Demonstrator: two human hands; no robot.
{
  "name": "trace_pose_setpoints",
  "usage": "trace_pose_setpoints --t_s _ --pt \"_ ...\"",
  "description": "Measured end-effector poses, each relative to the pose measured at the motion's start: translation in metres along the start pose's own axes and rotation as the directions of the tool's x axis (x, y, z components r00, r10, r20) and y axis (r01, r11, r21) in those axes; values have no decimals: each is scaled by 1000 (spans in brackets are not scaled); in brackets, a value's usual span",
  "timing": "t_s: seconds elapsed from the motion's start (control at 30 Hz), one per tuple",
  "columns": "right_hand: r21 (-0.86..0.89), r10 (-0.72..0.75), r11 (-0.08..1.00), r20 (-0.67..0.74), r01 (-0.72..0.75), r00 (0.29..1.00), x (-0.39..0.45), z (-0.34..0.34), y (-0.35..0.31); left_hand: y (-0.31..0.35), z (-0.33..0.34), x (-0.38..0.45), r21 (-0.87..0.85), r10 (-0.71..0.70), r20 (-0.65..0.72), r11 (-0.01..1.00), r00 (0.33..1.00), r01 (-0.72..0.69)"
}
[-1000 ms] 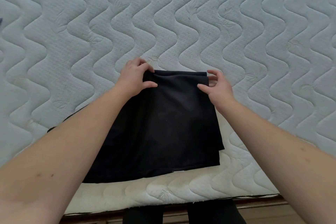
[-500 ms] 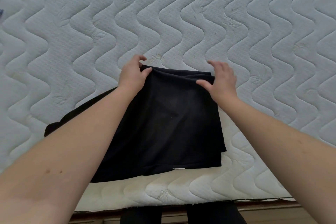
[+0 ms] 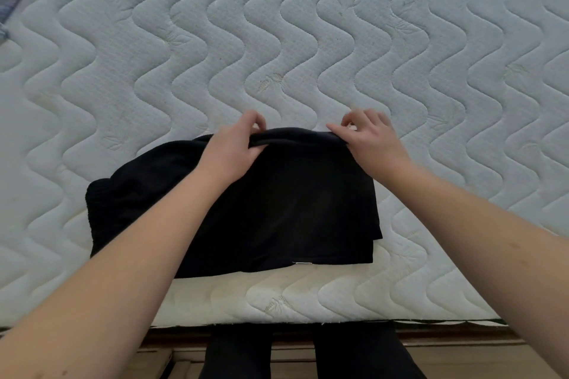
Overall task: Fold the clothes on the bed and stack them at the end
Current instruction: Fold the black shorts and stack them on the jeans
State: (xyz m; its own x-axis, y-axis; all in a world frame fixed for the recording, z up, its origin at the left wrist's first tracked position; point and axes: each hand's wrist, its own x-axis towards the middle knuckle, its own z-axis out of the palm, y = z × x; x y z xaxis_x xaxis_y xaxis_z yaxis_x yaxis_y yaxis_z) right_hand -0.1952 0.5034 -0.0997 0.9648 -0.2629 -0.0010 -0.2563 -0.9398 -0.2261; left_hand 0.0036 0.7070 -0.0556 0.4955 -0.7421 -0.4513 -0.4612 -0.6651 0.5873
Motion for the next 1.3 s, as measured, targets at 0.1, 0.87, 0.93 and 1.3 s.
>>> trace_pose_setpoints --t_s 0.1,0.87,0.93,1.3 --pt "-52 -41 998 71 44 997 -29 -3 -5 -1 17 -31 114 145 -9 983 989 -143" --pt "-17 273 962 134 -273 953 -113 12 -119 -46 81 -103 339 377 -303 901 876 -271" --pt "33 263 963 131 -269 956 -88 16 -136 -52 79 -93 425 299 -293 891 908 -157" --pt "-146 287 957 334 -252 898 -61 70 -124 -75 134 -94 565 56 -113 825 992 18"
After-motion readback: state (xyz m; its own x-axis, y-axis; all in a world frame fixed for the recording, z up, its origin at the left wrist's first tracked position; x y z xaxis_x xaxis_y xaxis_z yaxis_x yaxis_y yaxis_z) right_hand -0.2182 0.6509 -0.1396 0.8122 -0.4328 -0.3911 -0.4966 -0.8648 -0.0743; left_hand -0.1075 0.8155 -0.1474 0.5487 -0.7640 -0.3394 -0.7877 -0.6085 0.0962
